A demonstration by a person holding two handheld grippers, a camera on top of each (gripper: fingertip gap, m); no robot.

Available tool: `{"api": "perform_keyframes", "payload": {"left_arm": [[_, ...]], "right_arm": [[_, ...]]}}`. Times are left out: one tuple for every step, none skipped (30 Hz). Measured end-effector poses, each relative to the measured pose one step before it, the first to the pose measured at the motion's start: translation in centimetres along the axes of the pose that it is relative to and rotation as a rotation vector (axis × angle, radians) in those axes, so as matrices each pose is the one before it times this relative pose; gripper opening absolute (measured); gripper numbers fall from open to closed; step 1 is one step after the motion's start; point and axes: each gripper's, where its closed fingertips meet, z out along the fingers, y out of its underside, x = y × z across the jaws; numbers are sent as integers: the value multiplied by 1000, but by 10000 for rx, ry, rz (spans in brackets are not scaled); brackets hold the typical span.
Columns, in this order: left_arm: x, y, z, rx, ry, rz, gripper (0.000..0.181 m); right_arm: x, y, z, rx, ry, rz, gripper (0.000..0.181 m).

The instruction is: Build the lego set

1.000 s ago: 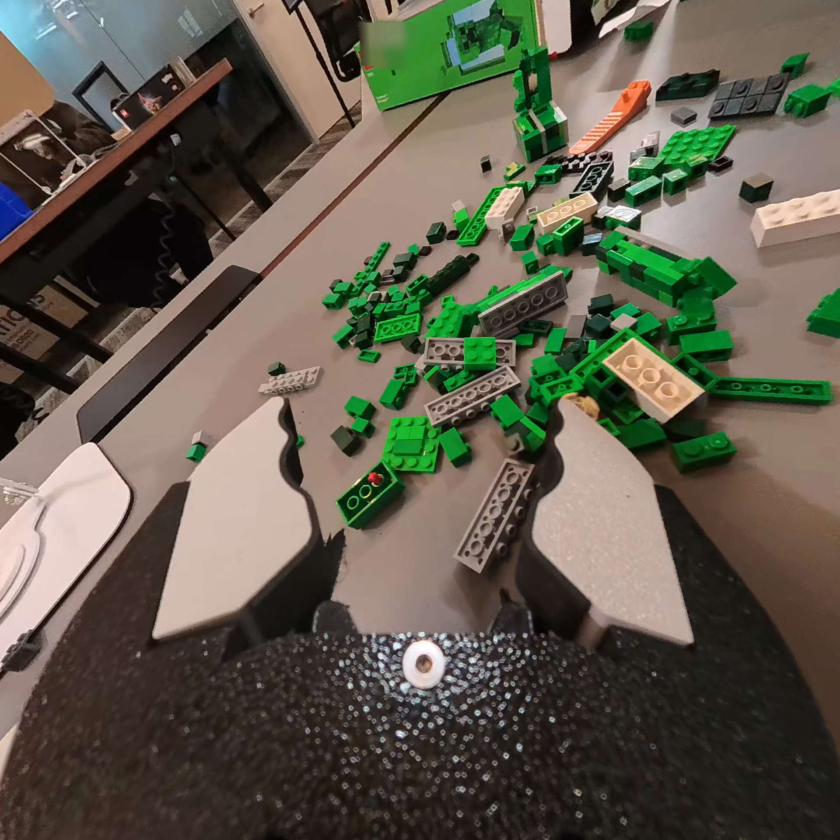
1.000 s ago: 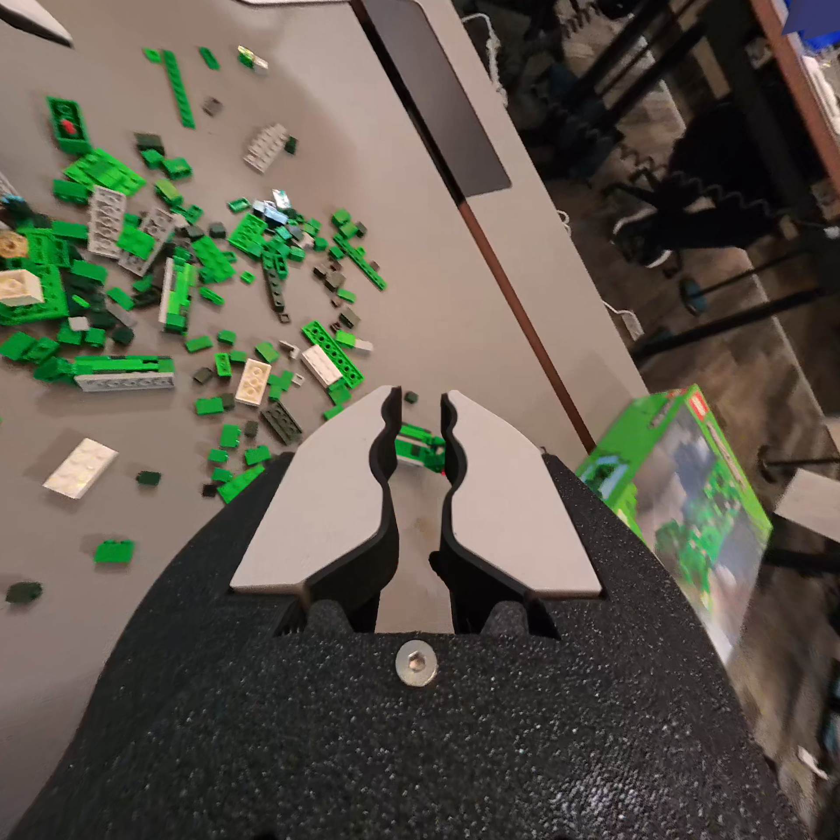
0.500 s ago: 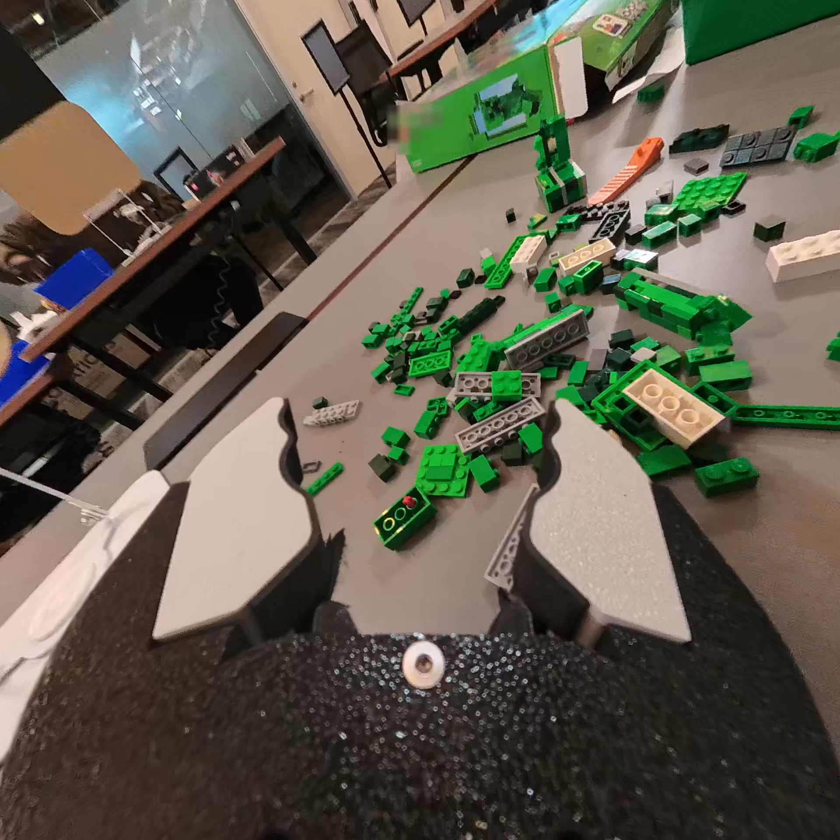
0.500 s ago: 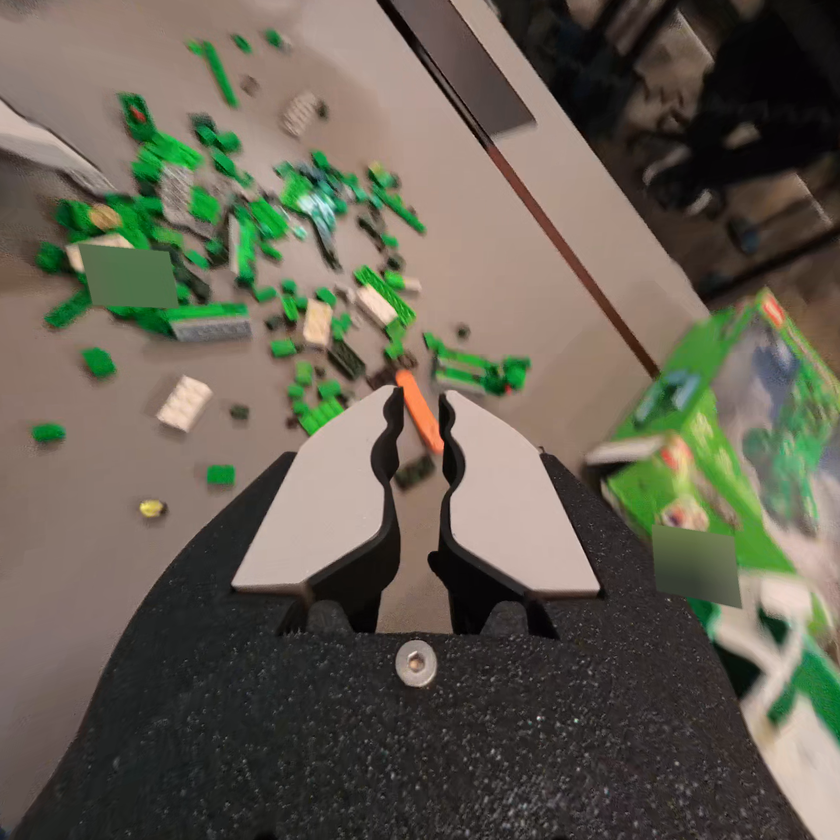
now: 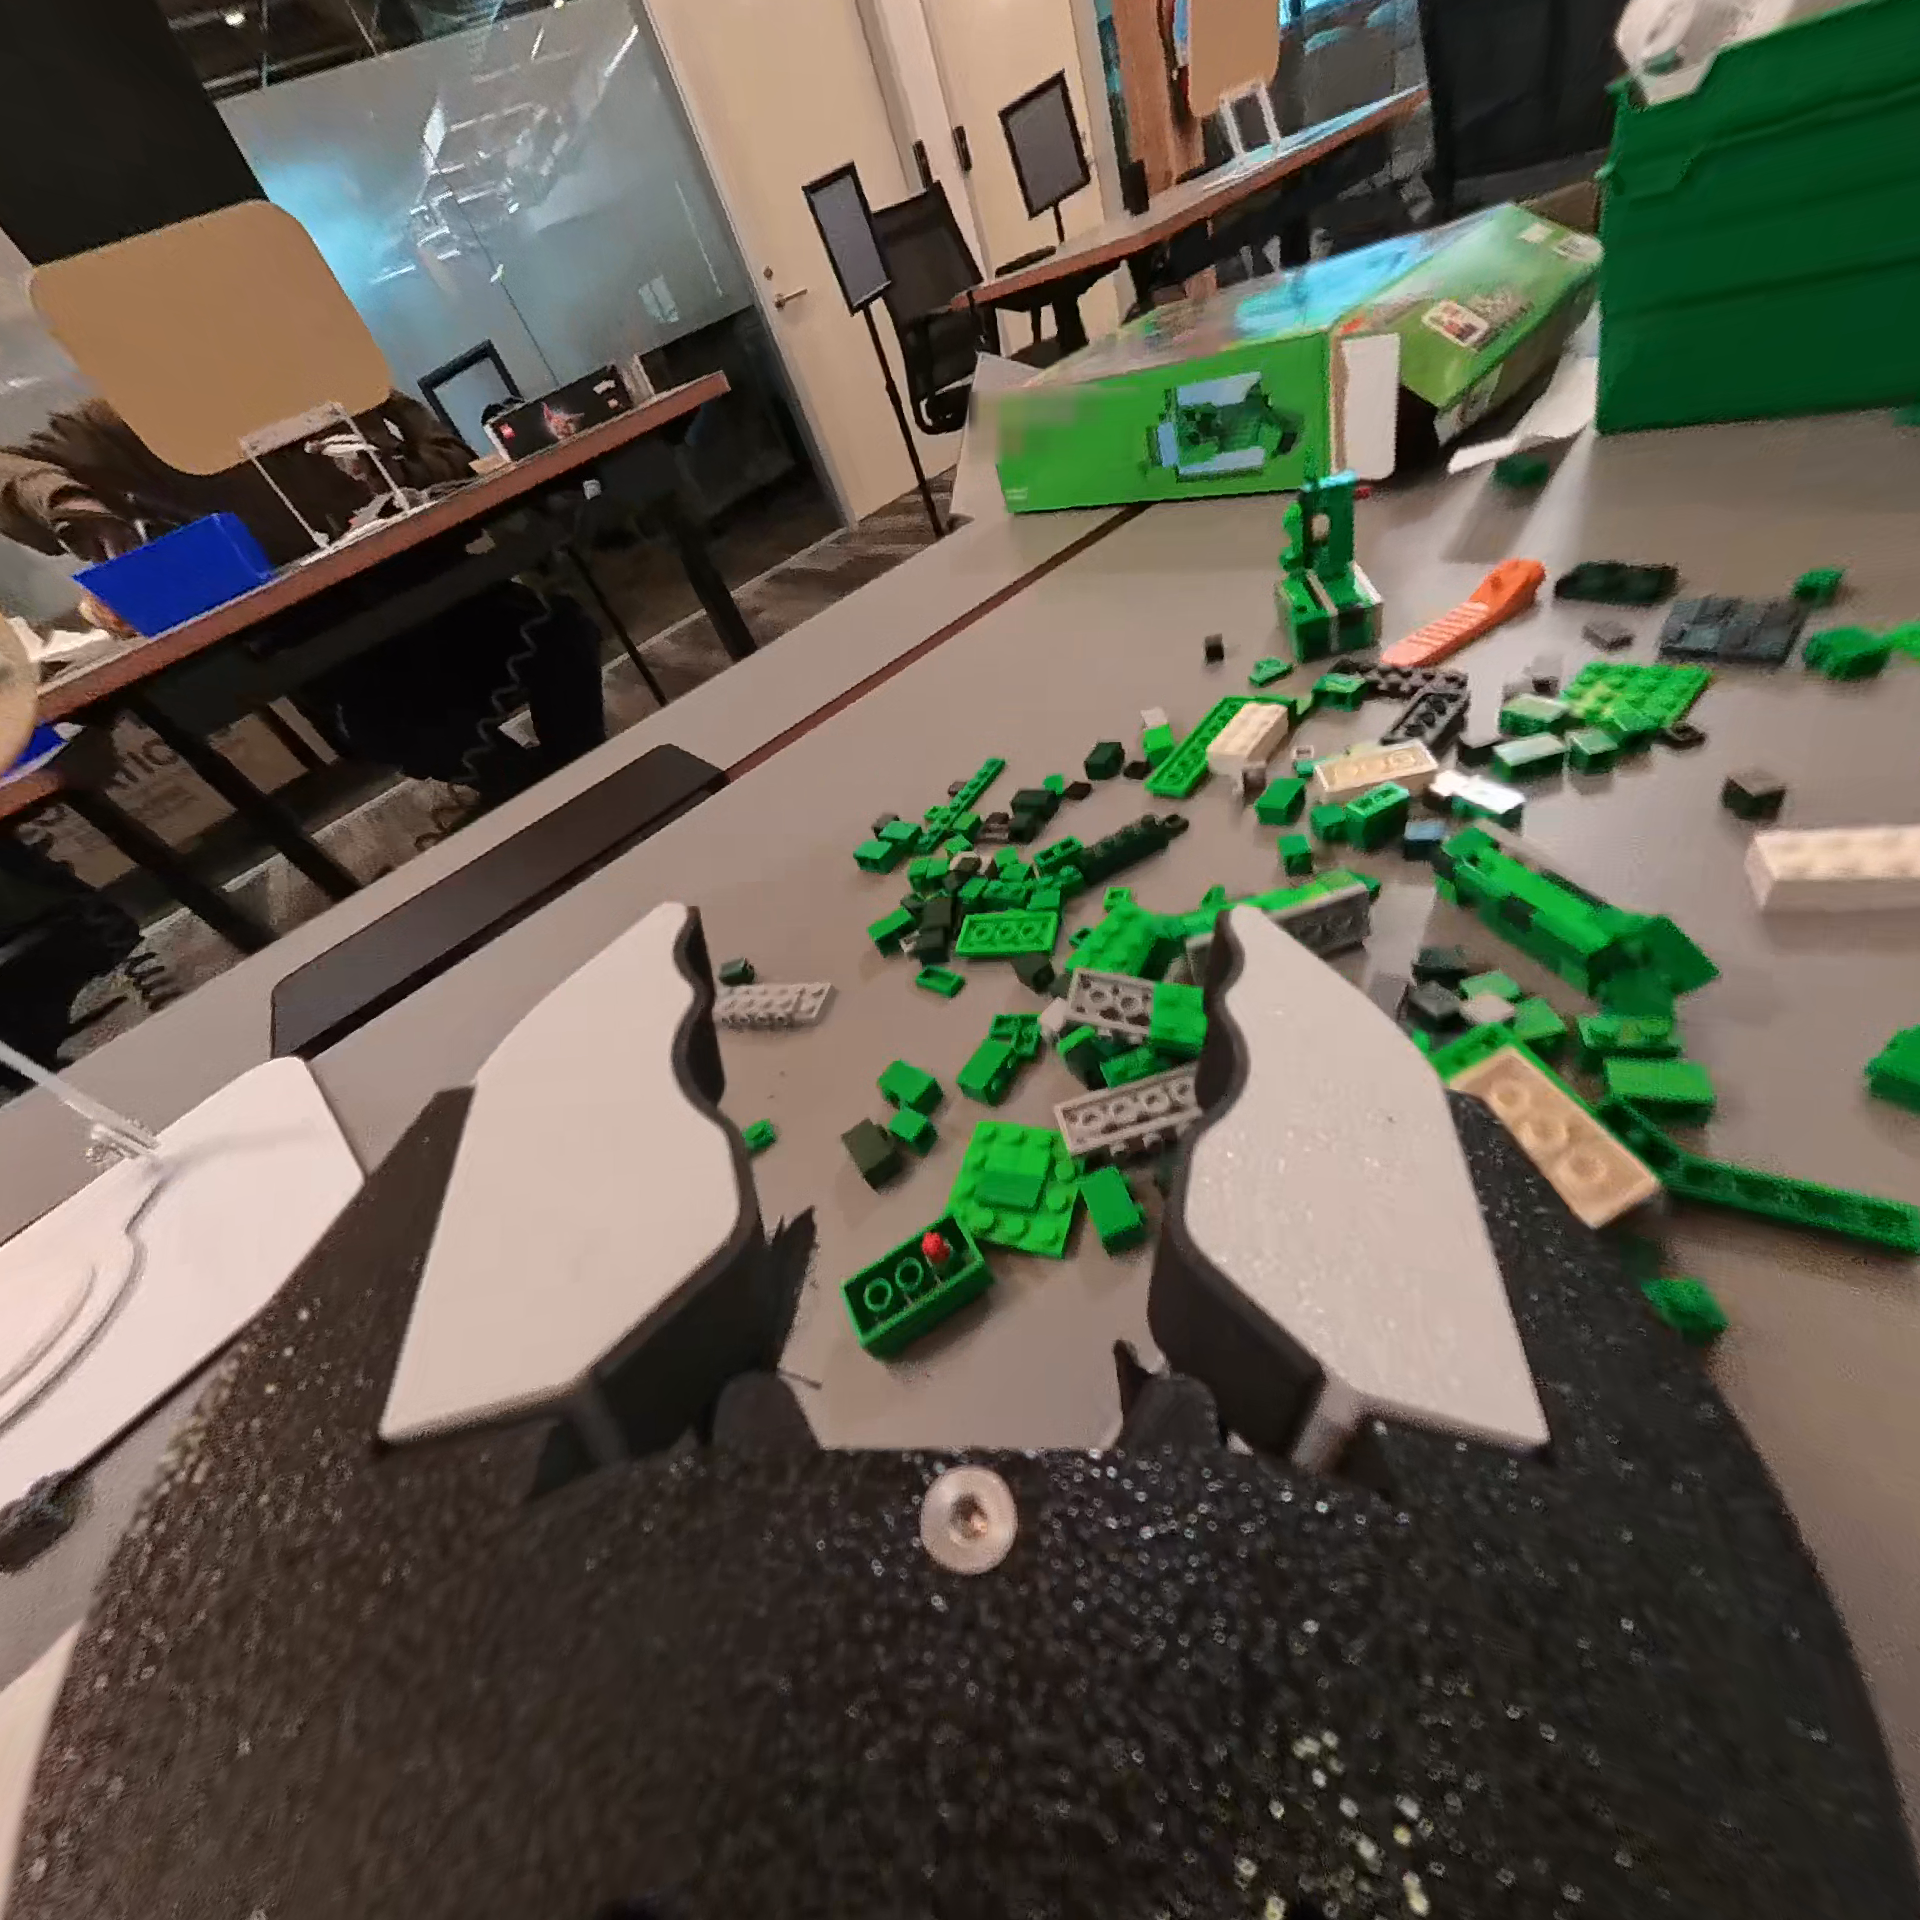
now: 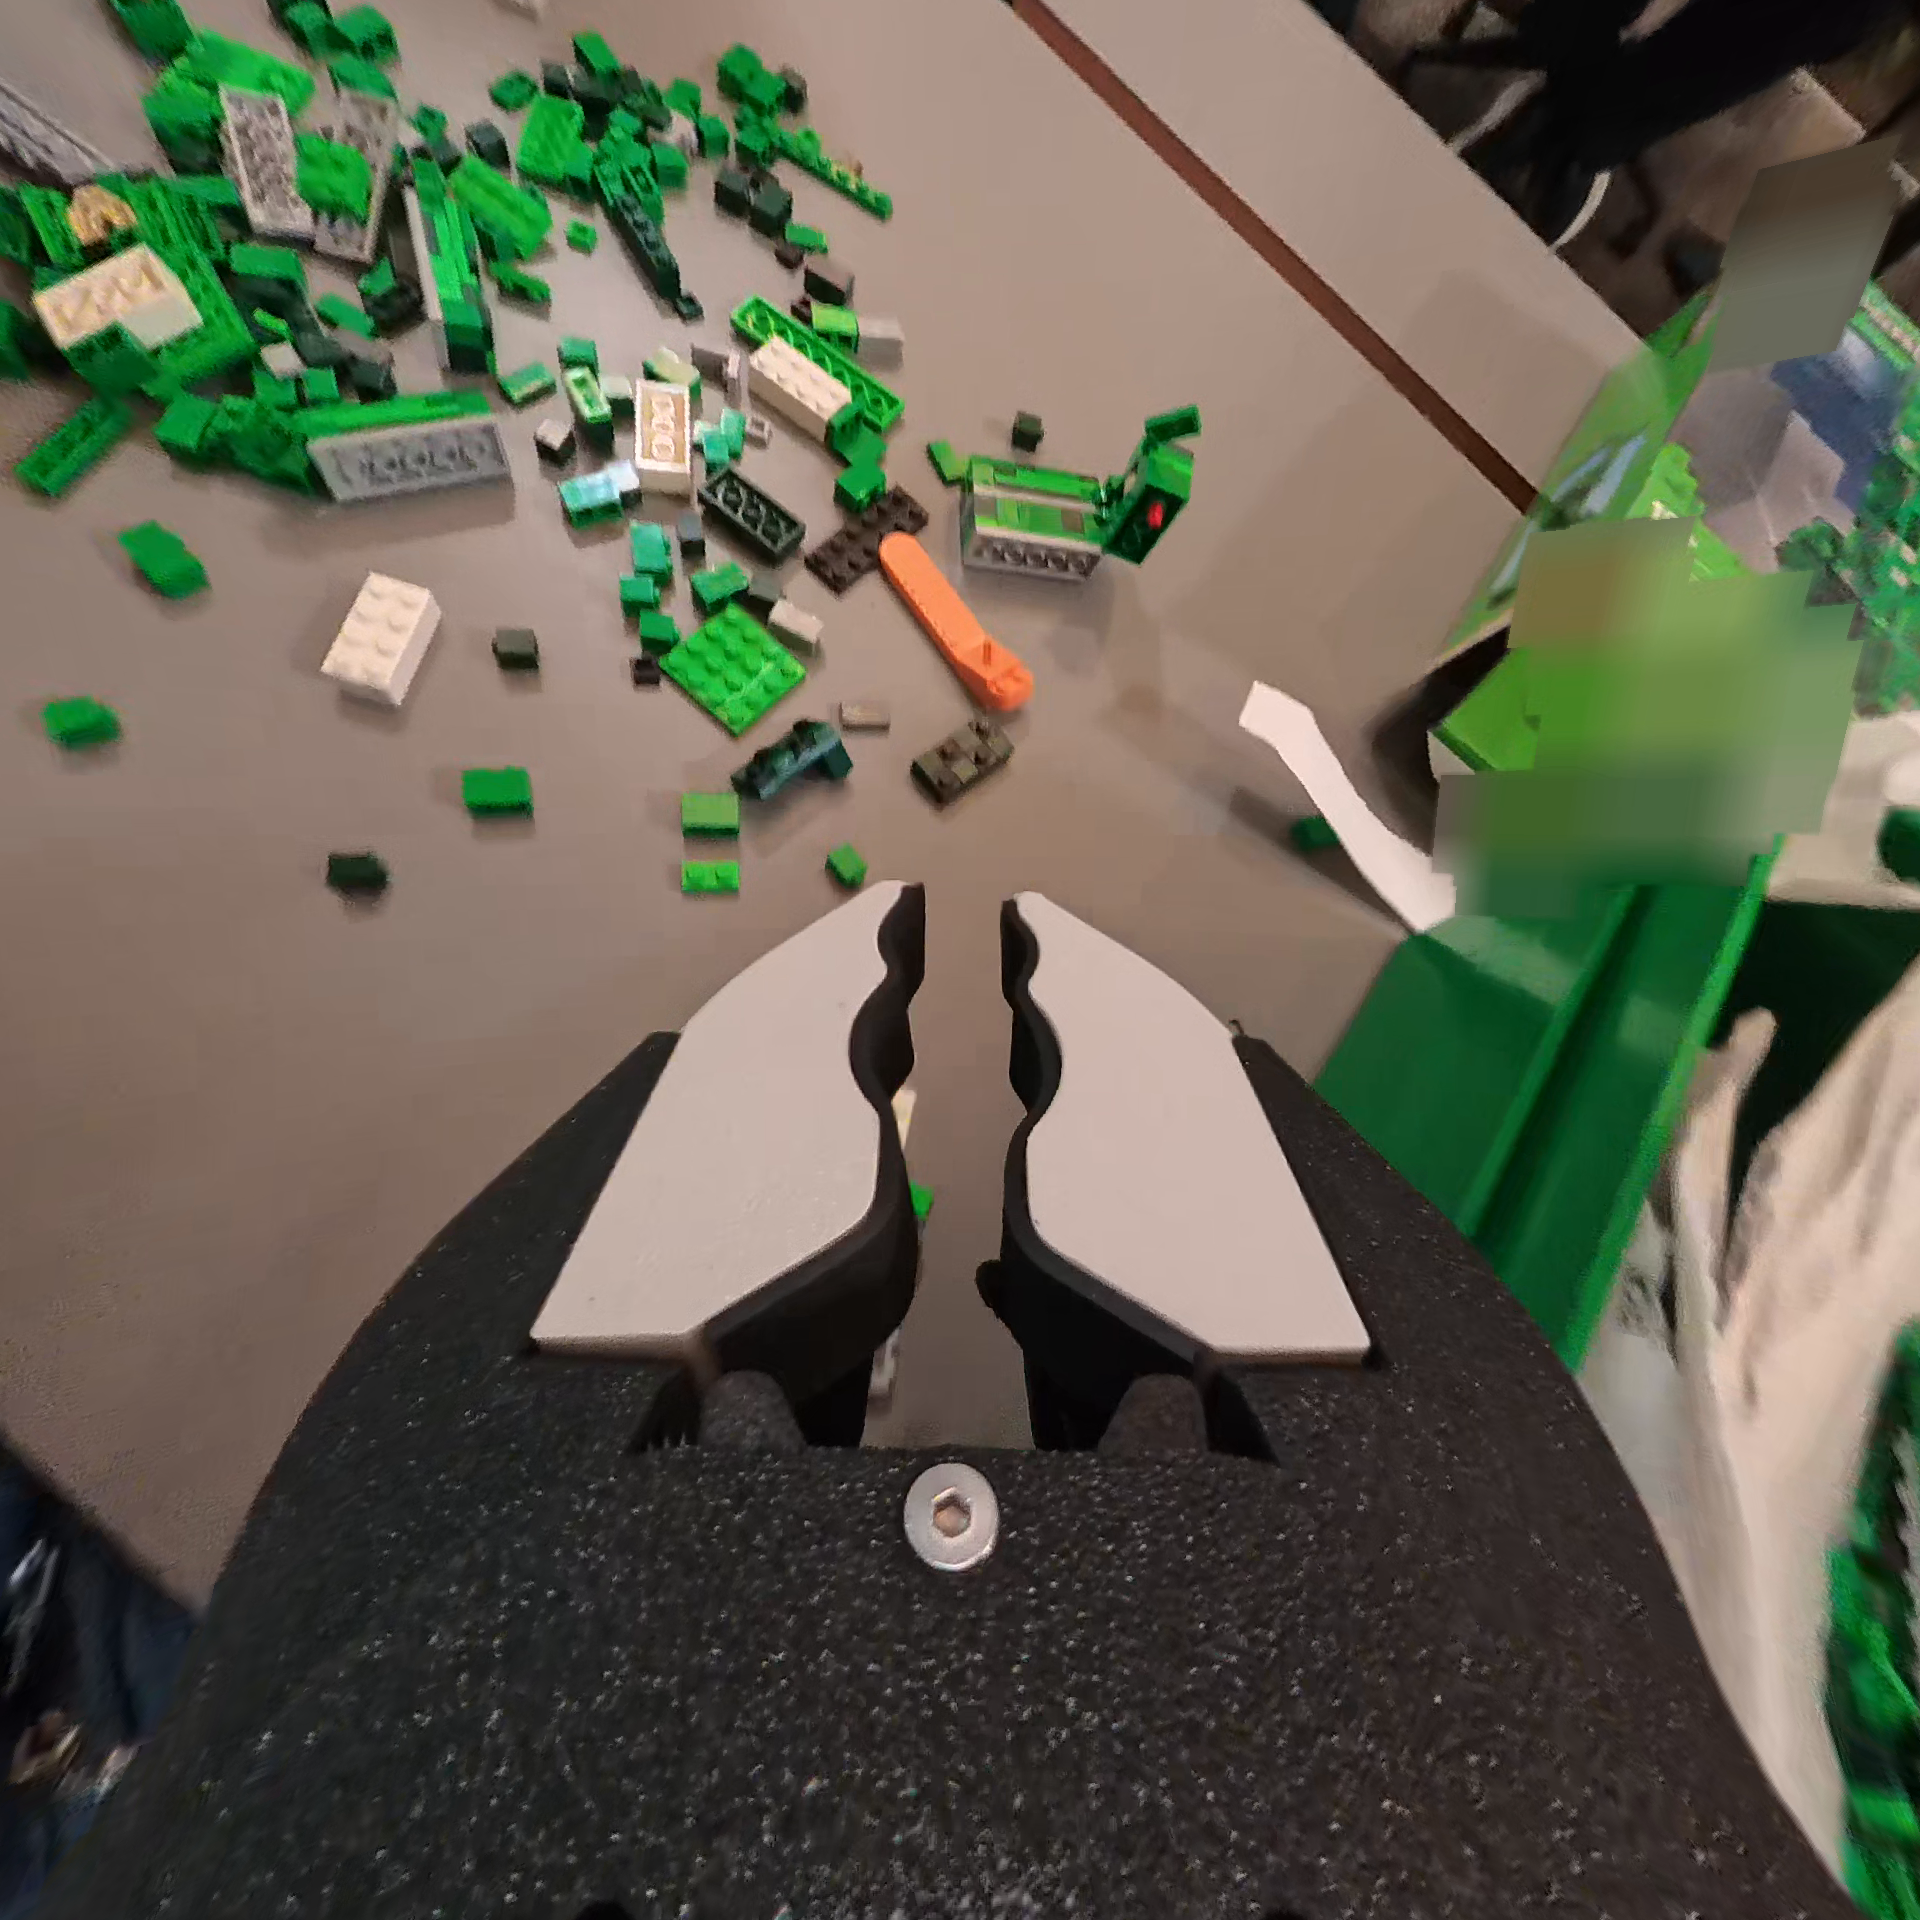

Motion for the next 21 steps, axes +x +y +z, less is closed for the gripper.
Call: {"api": "perform_keyframes", "payload": {"left_arm": [[-383, -347, 466, -83, -185, -20, 91], [-415, -476, 496, 35, -255, 2, 92], [-312, -515, 502, 112, -220, -60, 91], [-203, -462, 530, 111, -141, -165, 90], [-95, -377, 588, 105, -49, -215, 89], [-136, -193, 579, 35, -48, -193, 88], [-226, 10, 497, -14, -81, -123, 87], [-255, 134, 330, -12, -95, -99, 87], [-260, 234, 117, 20, -91, -81, 86], [-300, 323, -106, 19, -99, -34, 84], [-316, 385, -278, -2, -87, 53, 82], [-374, 366, -372, -18, -90, 152, 81], [-474, 213, -380, 11, -111, 228, 80], [-607, -45, -264, 114, -164, 213, 78], [-600, -282, -109, 152, -127, 62, 77], [-425, -338, -8, 116, -26, -81, 77], [-248, -241, -28, 71, 24, -157, 77], [-133, -75, -115, 79, 7, -163, 76], [-137, 27, -159, 117, -49, -162, 74], [-21, 78, -103, 100, 13, -181, 71], [114, 144, 14, 16, 121, -185, 69]], "right_arm": [[152, -599, 1002, 185, 115, -46, 14], [225, -816, 1062, 229, 187, 6, 14], [243, -1003, 1123, 296, 206, 55, 14], [246, -1025, 1192, 298, 183, 87, 14], [314, -851, 1242, 211, 180, 108, 14], [447, -581, 1263, 81, 197, 124, 14], [489, -337, 1238, -46, 165, 142, 14], [452, -169, 1181, -118, 107, 168, 14], [427, -116, 1018, -141, 110, 185, 15], [357, -213, 764, -52, 146, 149, 17], [95, -357, 524, 136, 83, 69, 18], [-171, -404, 296, 285, 11, 25, 18], [-296, -287, 140, 373, 19, 36, 18], [-456, -22, 68, 367, -56, 38, 18], [-584, 252, 47, 299, -156, 49, 18], [-583, 438, 47, 230, -212, 75, 18], [-622, 538, 76, 130, -335, 76, 17], [-704, 519, 93, 23, -471, 69, 17], [-679, 338, 68, -41, -498, 77, 17], [-771, 34, 50, -4, -545, 79, 13], [-1179, -310, 28, 135, -751, 57, 9]]}}
